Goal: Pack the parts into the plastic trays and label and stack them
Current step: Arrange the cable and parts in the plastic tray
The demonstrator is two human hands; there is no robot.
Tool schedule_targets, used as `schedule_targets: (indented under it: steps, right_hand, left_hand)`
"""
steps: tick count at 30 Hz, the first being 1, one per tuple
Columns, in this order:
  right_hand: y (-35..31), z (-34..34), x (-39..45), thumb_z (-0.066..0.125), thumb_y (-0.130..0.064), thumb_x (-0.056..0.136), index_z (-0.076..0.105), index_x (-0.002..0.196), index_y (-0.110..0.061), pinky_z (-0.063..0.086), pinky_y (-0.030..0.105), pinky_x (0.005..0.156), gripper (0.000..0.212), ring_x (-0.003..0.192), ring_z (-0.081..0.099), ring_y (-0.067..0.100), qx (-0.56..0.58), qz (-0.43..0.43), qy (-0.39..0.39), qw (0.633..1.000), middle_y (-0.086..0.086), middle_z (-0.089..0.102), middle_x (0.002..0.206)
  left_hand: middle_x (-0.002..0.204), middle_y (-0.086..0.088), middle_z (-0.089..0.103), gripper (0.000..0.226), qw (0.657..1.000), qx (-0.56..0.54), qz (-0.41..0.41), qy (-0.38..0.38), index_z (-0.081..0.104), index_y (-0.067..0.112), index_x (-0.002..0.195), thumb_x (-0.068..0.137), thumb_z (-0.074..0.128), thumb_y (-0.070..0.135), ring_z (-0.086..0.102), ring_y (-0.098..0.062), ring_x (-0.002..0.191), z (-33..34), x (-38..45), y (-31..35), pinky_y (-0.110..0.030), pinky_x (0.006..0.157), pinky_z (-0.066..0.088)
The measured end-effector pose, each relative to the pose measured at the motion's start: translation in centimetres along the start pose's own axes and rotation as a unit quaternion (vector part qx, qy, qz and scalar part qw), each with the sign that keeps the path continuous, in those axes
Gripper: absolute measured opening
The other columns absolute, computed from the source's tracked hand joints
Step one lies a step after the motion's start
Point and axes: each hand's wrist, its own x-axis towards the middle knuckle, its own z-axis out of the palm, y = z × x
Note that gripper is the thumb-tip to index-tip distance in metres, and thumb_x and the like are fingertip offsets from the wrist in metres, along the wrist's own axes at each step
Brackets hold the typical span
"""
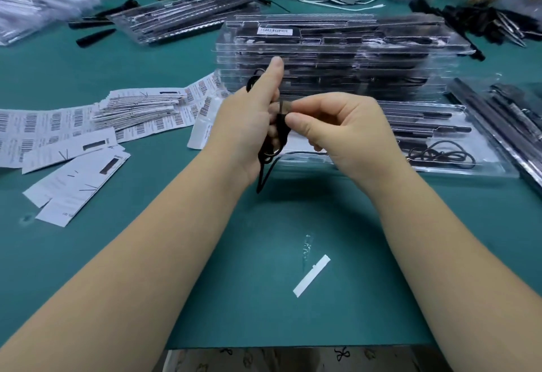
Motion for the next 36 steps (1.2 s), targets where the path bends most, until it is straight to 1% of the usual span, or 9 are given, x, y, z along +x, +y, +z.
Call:
schedule_targets:
  steps: [6, 8, 12, 20, 22, 24, 28, 32, 36]
  right_hand:
    - [0.1, 0.6, -0.3, 0.073, -0.004, 0.078, 0.07, 0.083, -0.018, 0.053, 0.024, 0.067, 0.015, 0.068, 0.067, 0.01, -0.03, -0.024, -0.006, 0.999, -0.002, 0.07, 0.078]
    - [0.4, 0.8, -0.3, 0.075, -0.013, 0.078, 0.072, 0.084, -0.022, 0.052, 0.033, 0.074, 0.011, 0.075, 0.064, 0.014, -0.118, -0.033, 0.005, 0.993, 0.001, 0.067, 0.081]
    - [0.8, 0.9, -0.3, 0.076, -0.025, 0.074, 0.054, 0.074, -0.036, 0.034, 0.018, 0.06, 0.025, 0.061, 0.04, 0.003, -0.192, -0.056, 0.028, 0.979, -0.01, 0.042, 0.069]
    - [0.8, 0.5, 0.6, 0.072, -0.028, 0.076, 0.052, 0.092, -0.02, 0.046, 0.029, 0.059, 0.026, 0.066, 0.051, 0.006, 0.048, 0.079, -0.084, 0.992, -0.005, 0.056, 0.083]
    - [1.0, 0.0, 0.6, 0.074, -0.022, 0.076, 0.059, 0.092, -0.021, 0.046, 0.027, 0.066, 0.022, 0.073, 0.052, 0.006, 0.007, 0.059, -0.095, 0.994, -0.005, 0.058, 0.084]
    - [1.4, -0.3, 0.6, 0.075, -0.019, 0.077, 0.065, 0.095, -0.025, 0.041, 0.023, 0.077, 0.021, 0.082, 0.048, 0.005, -0.195, -0.011, -0.119, 0.974, -0.01, 0.056, 0.089]
    - [1.7, -1.1, 0.6, 0.073, -0.047, 0.072, 0.059, 0.121, -0.035, 0.028, 0.04, 0.108, 0.052, 0.122, 0.037, 0.013, -0.42, 0.006, -0.178, 0.89, -0.013, 0.05, 0.126]
    - [2.0, -2.0, 0.7, 0.068, -0.044, 0.082, 0.055, 0.129, -0.038, 0.026, 0.026, 0.109, 0.049, 0.132, 0.037, 0.007, -0.412, 0.017, -0.177, 0.894, -0.016, 0.047, 0.14]
    - [2.2, -2.4, 0.8, 0.062, -0.044, 0.087, 0.057, 0.126, -0.042, 0.027, 0.017, 0.099, 0.039, 0.129, 0.041, 0.002, -0.385, 0.028, -0.17, 0.907, -0.019, 0.051, 0.136]
  left_hand:
    - [0.053, 0.006, 0.054, 0.043, 0.994, 0.101, 0.006, 0.027, 0.051, 0.015, 0.071, 0.097, 0.044, 0.048, 0.052, -0.01, 0.042, -0.2, 0.2, 0.2, -0.031, 0.053, 0.054]
    - [0.06, 0.0, 0.057, 0.048, 0.986, 0.165, -0.013, 0.023, 0.051, 0.015, 0.071, 0.098, 0.036, 0.052, 0.053, -0.01, 0.038, 0.0, -0.1, 0.2, -0.024, 0.043, 0.048]
    - [0.051, 0.003, 0.055, 0.052, 0.937, 0.345, 0.026, 0.037, 0.05, 0.018, 0.067, 0.098, 0.028, 0.053, 0.047, -0.014, 0.035, 0.1, -0.1, 0.1, -0.017, 0.036, 0.034]
    - [0.044, 0.005, 0.028, 0.048, 0.999, -0.005, -0.014, -0.028, 0.044, 0.02, 0.062, 0.095, 0.041, 0.055, 0.02, -0.011, 0.035, 0.0, -0.3, 0.6, -0.016, 0.037, 0.019]
    - [0.043, 0.007, 0.024, 0.046, 0.996, -0.08, -0.002, -0.038, 0.042, 0.021, 0.062, 0.094, 0.044, 0.055, 0.016, -0.009, 0.035, -1.0, 0.2, 1.3, -0.017, 0.035, 0.016]
    - [0.041, 0.009, 0.023, 0.042, 0.991, -0.129, 0.015, -0.039, 0.04, 0.023, 0.06, 0.093, 0.049, 0.049, 0.016, -0.007, 0.033, -2.1, 0.6, 2.2, -0.017, 0.032, 0.016]
    - [0.04, 0.008, 0.02, 0.035, 0.999, -0.039, -0.01, -0.01, 0.038, 0.022, 0.062, 0.093, 0.052, 0.033, 0.016, -0.007, 0.032, -3.5, 1.2, 2.8, -0.013, 0.034, 0.016]
    - [0.041, 0.008, 0.021, 0.027, 0.984, 0.167, -0.005, 0.058, 0.034, 0.021, 0.071, 0.088, 0.054, 0.02, 0.016, -0.012, 0.037, -3.9, 1.7, 2.4, -0.017, 0.041, 0.015]
    - [0.042, 0.007, 0.021, 0.022, 0.98, 0.19, -0.014, 0.064, 0.035, 0.02, 0.073, 0.085, 0.053, 0.019, 0.015, -0.014, 0.04, -4.1, 1.9, 2.5, -0.018, 0.042, 0.016]
